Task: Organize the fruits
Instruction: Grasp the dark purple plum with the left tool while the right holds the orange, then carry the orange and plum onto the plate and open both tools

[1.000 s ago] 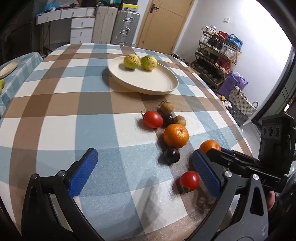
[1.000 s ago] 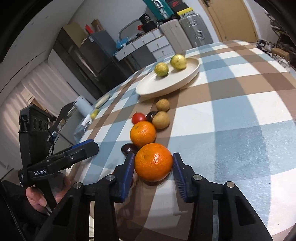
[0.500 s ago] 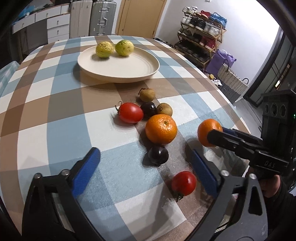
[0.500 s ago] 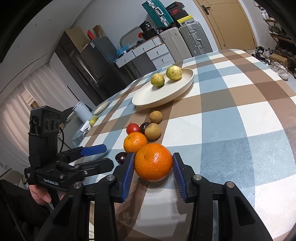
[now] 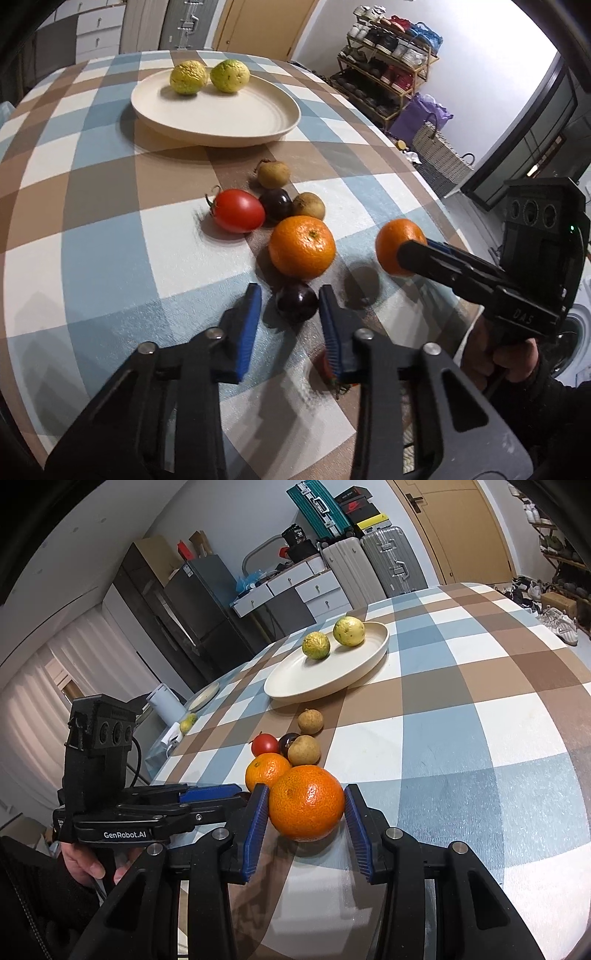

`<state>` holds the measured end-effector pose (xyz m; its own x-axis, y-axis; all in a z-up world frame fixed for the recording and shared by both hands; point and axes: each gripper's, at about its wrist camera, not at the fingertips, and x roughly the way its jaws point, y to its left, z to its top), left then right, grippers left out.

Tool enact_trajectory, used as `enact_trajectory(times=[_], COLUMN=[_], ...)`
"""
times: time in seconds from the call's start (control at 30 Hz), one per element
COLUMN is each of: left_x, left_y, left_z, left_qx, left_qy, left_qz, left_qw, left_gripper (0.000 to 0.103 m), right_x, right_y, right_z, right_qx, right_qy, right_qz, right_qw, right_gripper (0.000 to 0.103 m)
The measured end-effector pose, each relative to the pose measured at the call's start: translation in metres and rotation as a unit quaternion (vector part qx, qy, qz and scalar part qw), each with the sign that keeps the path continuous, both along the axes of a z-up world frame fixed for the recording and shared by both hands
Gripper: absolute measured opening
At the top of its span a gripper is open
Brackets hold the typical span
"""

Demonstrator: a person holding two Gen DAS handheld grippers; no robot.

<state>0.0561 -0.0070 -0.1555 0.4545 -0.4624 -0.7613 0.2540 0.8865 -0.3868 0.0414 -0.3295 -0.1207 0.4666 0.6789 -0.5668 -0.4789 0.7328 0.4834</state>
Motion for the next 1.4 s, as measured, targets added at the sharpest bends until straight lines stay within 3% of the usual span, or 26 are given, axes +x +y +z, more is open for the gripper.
enact_trajectory(times=[0.3,0.6,1.03,1.23,1.4], left_x=[-0.001,0.02,0.123,0.174,0.206], left_y=[0.01,0.048,0.094,0.1,0.102], left_z=[0.003,0.035,0.073,0.068,0.052], left_qx=[-0.024,-0.05,-0.046,-0.038,-0.028], left_qy=[0.001,-0.027,-0.064,-0.064,-0.054], left_qz=[0.002,0.031,0.073,0.08,0.078], left_qw=[0.9997,0.9979,0.9941,0.994,0.9951], left_gripper=[0.021,0.021,0.021,0.021,0.021], right_x=[0.007,0.039,0.135,0.18,0.208], right_y=[0.006,0.012,0.047,0.073,0.1], right_z=[0.011,0.033,0.071,0.074,0.055], right_qx=[0.002,0.022,0.038,0.028,0.006], right_qy=[-0.011,-0.021,-0.036,-0.027,0.003], right_qz=[0.006,0.014,0.04,0.059,0.076], right_qw=[1.0,0.999,0.998,0.998,0.997], right_gripper=[0.042,0.042,0.042,0.042,0.042])
